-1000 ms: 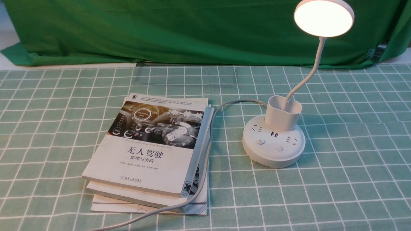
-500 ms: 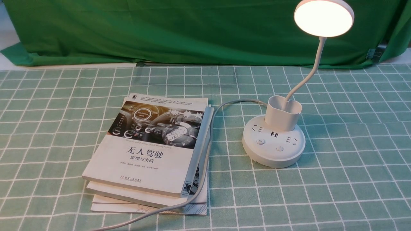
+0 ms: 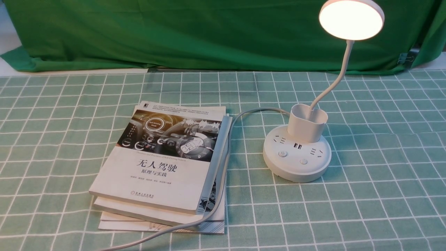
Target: Turn on the table lamp.
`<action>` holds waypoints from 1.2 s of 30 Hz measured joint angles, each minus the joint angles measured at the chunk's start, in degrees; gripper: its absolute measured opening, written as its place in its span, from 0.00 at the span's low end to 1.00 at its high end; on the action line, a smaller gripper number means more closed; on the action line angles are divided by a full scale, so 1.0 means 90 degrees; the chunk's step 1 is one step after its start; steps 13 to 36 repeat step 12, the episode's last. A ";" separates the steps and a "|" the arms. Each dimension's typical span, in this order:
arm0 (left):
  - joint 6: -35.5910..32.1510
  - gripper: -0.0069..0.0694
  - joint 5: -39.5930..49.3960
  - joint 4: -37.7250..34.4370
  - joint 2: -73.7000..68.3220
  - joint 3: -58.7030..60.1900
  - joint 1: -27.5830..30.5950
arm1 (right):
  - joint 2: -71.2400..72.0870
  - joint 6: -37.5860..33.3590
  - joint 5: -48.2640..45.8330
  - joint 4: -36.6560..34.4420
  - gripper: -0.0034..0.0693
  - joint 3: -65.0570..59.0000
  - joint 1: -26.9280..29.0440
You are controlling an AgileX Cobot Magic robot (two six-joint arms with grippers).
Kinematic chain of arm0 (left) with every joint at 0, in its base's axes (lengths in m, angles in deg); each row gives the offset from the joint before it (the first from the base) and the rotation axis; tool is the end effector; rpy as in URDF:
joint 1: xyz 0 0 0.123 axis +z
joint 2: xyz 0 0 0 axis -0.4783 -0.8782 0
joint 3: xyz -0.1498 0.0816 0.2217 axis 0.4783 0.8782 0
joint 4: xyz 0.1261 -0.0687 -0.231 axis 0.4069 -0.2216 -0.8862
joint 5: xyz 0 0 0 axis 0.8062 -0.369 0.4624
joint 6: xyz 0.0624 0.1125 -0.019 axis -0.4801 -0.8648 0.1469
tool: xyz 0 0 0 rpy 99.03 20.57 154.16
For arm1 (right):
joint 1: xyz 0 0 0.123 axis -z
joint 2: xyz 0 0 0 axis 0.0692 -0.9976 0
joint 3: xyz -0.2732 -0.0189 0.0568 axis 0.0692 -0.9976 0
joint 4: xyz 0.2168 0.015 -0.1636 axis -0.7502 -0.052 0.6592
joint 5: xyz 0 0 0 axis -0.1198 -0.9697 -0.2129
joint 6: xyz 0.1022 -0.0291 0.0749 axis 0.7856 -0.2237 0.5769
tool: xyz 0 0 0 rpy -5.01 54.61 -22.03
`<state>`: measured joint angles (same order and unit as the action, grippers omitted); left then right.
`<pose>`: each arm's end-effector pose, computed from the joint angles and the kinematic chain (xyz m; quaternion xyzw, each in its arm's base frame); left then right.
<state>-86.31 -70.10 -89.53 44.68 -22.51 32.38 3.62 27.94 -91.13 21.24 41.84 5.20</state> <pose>0.1202 0.0065 0.1867 -0.0187 0.7510 0.0199 0.6597 0.1207 -0.0050 0.1838 0.0444 0.7548 0.0124 0.6543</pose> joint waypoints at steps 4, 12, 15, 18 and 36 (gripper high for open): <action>0.0000 0.12 0.0000 0.0000 0.0000 0.0000 0.0000 | 0.0000 0.0000 0.0000 0.0000 0.37 0.0000 0.0000; 0.0000 0.12 0.0000 0.0000 0.0000 0.0000 0.0000 | 0.0000 0.0003 -0.0005 0.0000 0.37 0.0000 0.0000; 0.0000 0.12 0.0000 0.0000 0.0000 0.0000 0.0000 | 0.0000 0.0003 -0.0005 0.0000 0.37 0.0000 0.0000; 0.0000 0.12 0.0000 0.0000 0.0000 0.0000 0.0000 | 0.0000 0.0003 -0.0005 0.0000 0.37 0.0000 0.0000; 0.0000 0.12 0.0000 0.0000 0.0000 0.0000 0.0000 | 0.0000 0.0003 -0.0005 0.0000 0.37 0.0000 0.0000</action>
